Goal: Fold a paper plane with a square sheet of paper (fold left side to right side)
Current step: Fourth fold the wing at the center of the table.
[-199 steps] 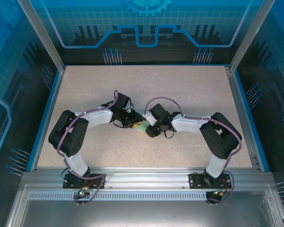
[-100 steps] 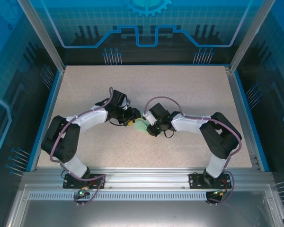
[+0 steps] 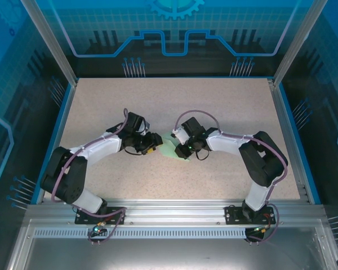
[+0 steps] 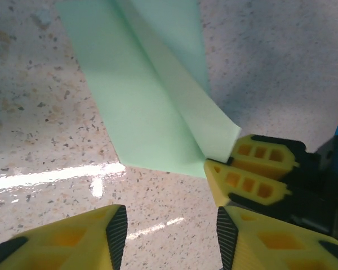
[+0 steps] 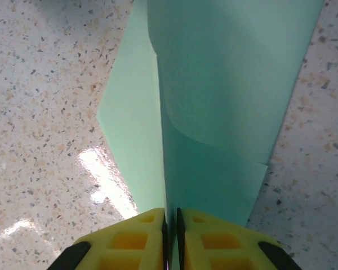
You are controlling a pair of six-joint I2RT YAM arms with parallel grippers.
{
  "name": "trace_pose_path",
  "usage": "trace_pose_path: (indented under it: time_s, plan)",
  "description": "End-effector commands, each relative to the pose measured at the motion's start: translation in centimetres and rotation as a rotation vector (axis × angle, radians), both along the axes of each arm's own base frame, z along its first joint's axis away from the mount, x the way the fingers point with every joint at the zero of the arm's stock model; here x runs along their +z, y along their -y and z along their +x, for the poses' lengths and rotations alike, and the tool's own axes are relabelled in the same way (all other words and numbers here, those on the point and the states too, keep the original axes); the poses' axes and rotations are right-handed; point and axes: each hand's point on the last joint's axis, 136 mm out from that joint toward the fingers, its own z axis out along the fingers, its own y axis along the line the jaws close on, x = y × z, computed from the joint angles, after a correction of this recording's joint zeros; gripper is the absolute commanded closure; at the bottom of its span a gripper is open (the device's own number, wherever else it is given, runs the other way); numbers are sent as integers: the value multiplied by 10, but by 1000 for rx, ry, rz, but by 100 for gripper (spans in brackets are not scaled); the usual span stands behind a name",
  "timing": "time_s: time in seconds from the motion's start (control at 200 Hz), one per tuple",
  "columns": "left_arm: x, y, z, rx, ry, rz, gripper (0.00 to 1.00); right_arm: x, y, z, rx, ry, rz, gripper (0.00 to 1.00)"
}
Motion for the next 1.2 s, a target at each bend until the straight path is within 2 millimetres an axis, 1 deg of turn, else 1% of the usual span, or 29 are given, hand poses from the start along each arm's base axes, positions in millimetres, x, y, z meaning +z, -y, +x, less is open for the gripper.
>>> trace_pose_path:
  time_s: [0.0, 0.15, 0.32, 0.52, 0.655, 0.805, 0.925, 0.98, 1.076, 1.196]
  plan:
    - [-5, 14, 3, -33, -7, -38, 54, -3, -2, -1, -16, -76, 44, 86]
    - [-14, 27, 8, -58, -25, -35, 57, -5, -1, -1, -35, -118, 83, 86]
    - [-22, 38, 13, -68, -38, -39, 57, -5, 2, 1, -49, -149, 120, 86]
    - [-26, 49, 19, -83, -43, -41, 54, -4, 2, 3, -49, -156, 134, 86]
    - [-32, 53, 23, -88, -52, -37, 53, -5, 2, 4, -47, -161, 131, 86]
    - [-40, 52, 25, -80, -66, -19, 53, -6, 3, 7, -56, -164, 127, 85]
    - [-47, 53, 27, -71, -81, -14, 53, -4, 5, 7, -62, -155, 117, 81]
    - [-48, 54, 29, -67, -79, -18, 53, -2, 7, 8, -68, -146, 108, 77]
    - [-48, 54, 31, -63, -79, -16, 53, 2, 11, 8, -75, -115, 88, 74]
    - [-50, 54, 33, -58, -82, -12, 53, 5, 18, 6, -72, -62, 27, 69]
